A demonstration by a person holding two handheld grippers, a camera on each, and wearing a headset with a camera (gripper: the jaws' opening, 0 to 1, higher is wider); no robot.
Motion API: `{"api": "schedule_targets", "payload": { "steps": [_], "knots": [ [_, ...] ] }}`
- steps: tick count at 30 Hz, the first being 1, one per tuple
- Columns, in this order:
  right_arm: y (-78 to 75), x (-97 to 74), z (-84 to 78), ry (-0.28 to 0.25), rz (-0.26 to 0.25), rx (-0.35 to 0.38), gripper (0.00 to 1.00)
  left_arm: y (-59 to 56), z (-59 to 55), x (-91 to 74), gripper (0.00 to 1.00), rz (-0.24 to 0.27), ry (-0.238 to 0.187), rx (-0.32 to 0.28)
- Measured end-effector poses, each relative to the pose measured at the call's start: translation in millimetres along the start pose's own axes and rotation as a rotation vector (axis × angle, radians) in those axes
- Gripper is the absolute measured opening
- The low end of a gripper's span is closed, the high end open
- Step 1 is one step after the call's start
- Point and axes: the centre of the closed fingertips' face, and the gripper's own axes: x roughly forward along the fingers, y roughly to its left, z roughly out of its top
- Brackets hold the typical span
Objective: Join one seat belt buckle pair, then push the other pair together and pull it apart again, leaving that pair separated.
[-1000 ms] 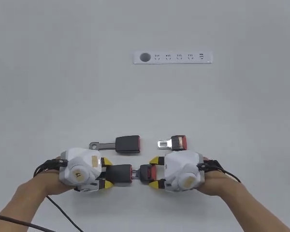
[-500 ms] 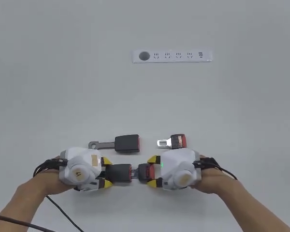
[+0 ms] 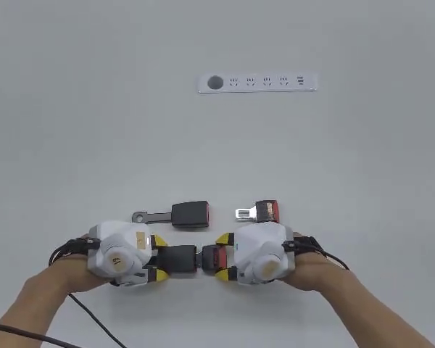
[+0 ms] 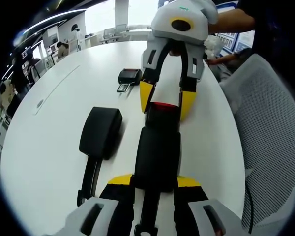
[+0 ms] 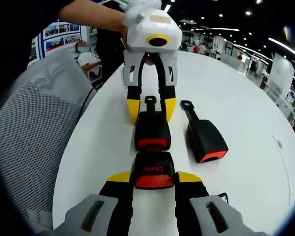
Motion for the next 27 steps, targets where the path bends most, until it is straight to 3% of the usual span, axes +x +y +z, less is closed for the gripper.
{"api": "schedule_targets", "payload": {
  "steps": [2, 3, 4, 9, 22, 27],
  "knots": [
    [-0.1, 0.5, -0.1, -0.001, 0.001, 0.003, 0.28, 0.4, 0.2, 0.3, 0.31, 0.001, 0.001, -0.005],
    [-5.4, 4.9, 15.8, -0.063, -0.019, -0.060, 0.28, -0.7, -0.7, -0.6, 0.31, -0.004, 0.003, 0.001],
    [3.5, 1.5, 6.8, -0.011, 0.003, -0.009, 0.28, -0.1, 0.1, -0.9, 0.31, 0.000, -0.001, -0.010],
    [9.7, -2.7, 12.1, -0.019, -0.003, -0.002, 0.28, -0.4, 1.5, -1.7, 0.30, 0.002, 0.005, -0.009],
    [8.4, -3.1, -7.5, -0.005, -0.005, -0.010, 0.29, 0.5, 0.4, -2.2, 0.31, 0.012, 0.003, -0.007],
    [7.5, -7.3, -11.5, -0.024, -0.005, -0.017, 0.29, -0.8, 0.6, -3.0, 0.31, 0.017, -0.025, -0.030]
  ]
}}
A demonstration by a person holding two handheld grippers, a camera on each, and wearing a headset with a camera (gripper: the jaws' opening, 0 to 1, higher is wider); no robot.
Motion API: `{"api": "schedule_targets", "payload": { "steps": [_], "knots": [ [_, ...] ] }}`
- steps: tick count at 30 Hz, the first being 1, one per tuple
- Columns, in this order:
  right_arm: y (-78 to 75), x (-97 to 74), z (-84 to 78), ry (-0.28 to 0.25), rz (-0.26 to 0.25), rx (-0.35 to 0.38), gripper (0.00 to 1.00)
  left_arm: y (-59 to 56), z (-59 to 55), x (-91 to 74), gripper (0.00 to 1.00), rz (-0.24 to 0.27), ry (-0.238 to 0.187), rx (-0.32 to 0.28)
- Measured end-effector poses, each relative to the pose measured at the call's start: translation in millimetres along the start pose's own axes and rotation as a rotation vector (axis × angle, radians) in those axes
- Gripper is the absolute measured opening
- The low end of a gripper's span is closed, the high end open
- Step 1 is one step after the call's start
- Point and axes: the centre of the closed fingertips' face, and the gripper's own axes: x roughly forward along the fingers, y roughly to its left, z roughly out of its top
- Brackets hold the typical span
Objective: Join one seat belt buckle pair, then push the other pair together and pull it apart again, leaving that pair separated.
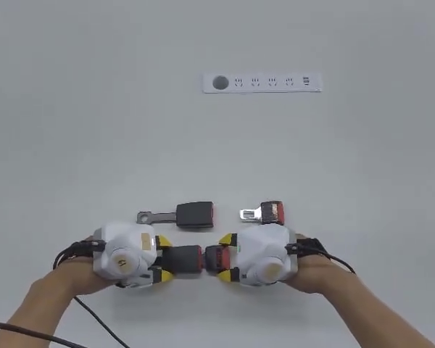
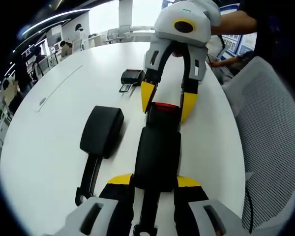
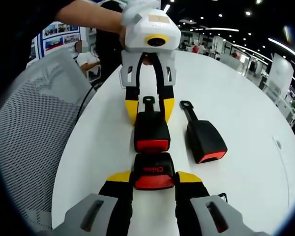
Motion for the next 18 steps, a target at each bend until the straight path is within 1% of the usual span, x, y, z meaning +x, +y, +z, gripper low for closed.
{"api": "schedule_targets", "payload": {
  "steps": [1, 2, 4, 6, 7, 8, 9, 11, 12, 15, 18],
  "knots": [
    [-0.8, 1.7, 0.6, -0.002, 0.000, -0.003, 0.29, -0.4, 0.0, -0.2, 0.31, -0.001, -0.005, 0.000],
    [-0.1, -0.4, -0.8, -0.009, 0.004, -0.016, 0.29, -0.5, 0.3, 0.0, 0.31, -0.002, -0.010, -0.001],
    [-1.7, 1.0, -1.2, -0.009, 0.006, -0.010, 0.29, -0.3, 1.3, 0.4, 0.31, -0.004, -0.017, -0.010],
    [-1.2, 2.8, -1.2, -0.004, 0.006, -0.011, 0.29, -0.5, 2.1, 1.0, 0.31, 0.002, -0.008, -0.008],
    [-1.8, 3.6, -0.4, 0.004, 0.001, 0.003, 0.29, -0.2, 2.3, 1.0, 0.31, 0.007, -0.003, -0.012],
    [-1.1, 2.7, -1.6, 0.006, -0.001, 0.010, 0.29, 0.7, 0.4, 0.8, 0.31, 0.009, -0.003, -0.011],
    [-1.2, 4.1, -1.0, 0.008, 0.000, 0.010, 0.29, 1.7, -1.5, 0.4, 0.31, 0.009, 0.000, -0.001],
    [-0.9, 4.4, -1.2, 0.008, 0.003, 0.009, 0.29, 1.5, -2.0, 1.0, 0.31, 0.002, 0.006, 0.045],
    [-0.7, 3.2, -2.5, 0.007, 0.005, 0.005, 0.29, 0.4, -1.1, 1.8, 0.31, -0.004, 0.008, 0.058],
    [-2.1, 4.1, -1.5, 0.002, 0.009, 0.003, 0.29, -1.2, 0.0, 1.5, 0.31, -0.012, 0.016, 0.070],
    [-2.5, 2.5, -2.1, -0.019, 0.013, 0.009, 0.29, 0.0, -2.8, 1.9, 0.31, -0.012, 0.005, 0.063]
  ]
}}
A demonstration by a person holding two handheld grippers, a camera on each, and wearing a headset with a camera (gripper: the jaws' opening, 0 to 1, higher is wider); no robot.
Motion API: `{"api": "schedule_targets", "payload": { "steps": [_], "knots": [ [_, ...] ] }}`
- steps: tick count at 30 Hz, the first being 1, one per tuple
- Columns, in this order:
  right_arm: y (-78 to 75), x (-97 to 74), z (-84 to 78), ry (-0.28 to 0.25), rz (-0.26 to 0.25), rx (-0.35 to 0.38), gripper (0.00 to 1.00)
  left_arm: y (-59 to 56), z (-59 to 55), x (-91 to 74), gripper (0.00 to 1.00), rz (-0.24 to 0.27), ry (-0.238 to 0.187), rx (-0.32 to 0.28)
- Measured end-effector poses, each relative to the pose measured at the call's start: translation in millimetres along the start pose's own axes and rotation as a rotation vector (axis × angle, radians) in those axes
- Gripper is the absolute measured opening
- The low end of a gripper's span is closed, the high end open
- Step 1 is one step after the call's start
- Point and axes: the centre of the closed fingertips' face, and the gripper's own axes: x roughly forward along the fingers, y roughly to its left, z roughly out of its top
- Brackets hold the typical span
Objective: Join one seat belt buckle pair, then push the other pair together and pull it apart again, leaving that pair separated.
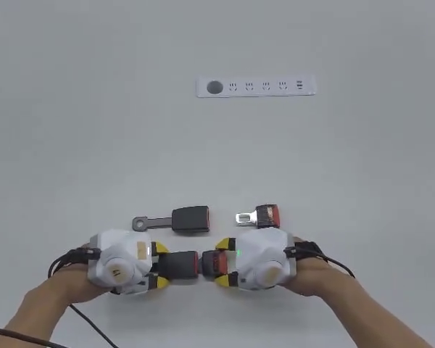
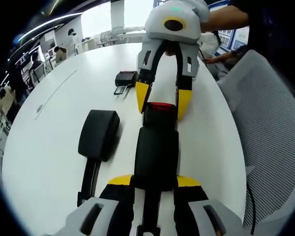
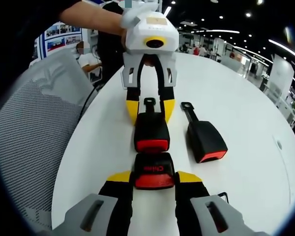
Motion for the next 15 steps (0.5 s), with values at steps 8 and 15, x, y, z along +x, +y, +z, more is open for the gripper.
{"api": "schedule_targets", "payload": {
  "steps": [8, 15],
  "knots": [
    [-0.8, 1.8, 0.9, -0.003, -0.008, 0.017, 0.29, 0.6, 0.9, 1.0, 0.31, 0.014, -0.007, -0.034],
    [-0.2, 3.1, 3.2, -0.018, -0.001, 0.007, 0.29, 1.2, -2.1, 2.6, 0.31, 0.005, 0.002, 0.003]
  ]
}}
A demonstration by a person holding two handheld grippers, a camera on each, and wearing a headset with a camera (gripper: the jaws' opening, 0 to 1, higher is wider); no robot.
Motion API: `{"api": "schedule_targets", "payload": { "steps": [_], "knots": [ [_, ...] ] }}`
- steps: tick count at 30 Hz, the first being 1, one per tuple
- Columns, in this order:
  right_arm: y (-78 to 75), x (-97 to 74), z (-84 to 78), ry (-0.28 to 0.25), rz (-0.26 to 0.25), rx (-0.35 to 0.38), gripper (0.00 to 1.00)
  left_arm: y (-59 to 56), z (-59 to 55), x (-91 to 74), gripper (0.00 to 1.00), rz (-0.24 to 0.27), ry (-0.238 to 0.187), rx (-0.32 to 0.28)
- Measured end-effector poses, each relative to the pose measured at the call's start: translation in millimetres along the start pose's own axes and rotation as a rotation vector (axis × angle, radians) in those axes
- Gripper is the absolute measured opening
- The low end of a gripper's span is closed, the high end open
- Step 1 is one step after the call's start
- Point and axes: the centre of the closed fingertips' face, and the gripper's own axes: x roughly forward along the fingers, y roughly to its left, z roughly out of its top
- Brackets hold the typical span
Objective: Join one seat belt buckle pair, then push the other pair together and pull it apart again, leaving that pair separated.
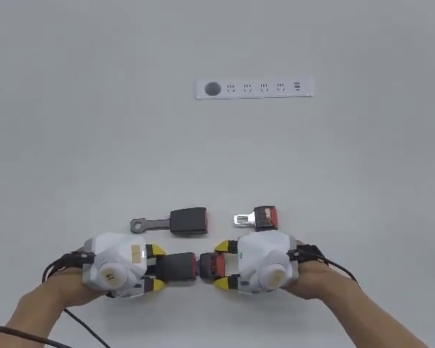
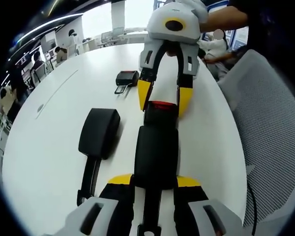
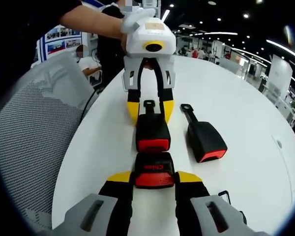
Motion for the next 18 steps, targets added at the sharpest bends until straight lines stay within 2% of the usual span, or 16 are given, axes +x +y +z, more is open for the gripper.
{"api": "schedule_targets", "payload": {
  "steps": [3, 6, 9, 11, 16, 18],
  "knots": [
    [-0.5, 1.7, -0.3, 0.017, 0.001, 0.006, 0.29, -0.6, 2.7, -0.2, 0.31, 0.005, 0.027, 0.009],
    [-0.9, 1.9, -0.4, 0.013, -0.003, 0.008, 0.29, 0.1, 0.1, -1.8, 0.31, 0.003, 0.010, -0.003],
    [-0.8, 1.1, -0.7, 0.001, 0.006, 0.010, 0.29, -2.3, 3.1, -1.6, 0.31, -0.003, 0.007, 0.014],
    [-0.7, 1.8, 0.1, 0.000, 0.005, 0.010, 0.29, -2.4, 3.3, -1.5, 0.31, -0.003, 0.002, 0.002],
    [0.3, 2.5, 1.7, -0.002, 0.014, 0.027, 0.30, -2.7, 2.1, -1.1, 0.32, -0.007, 0.006, -0.012],
    [0.3, 2.9, 1.9, -0.001, 0.015, 0.017, 0.31, -3.5, 3.4, -1.3, 0.32, -0.007, 0.009, 0.005]
  ]
}}
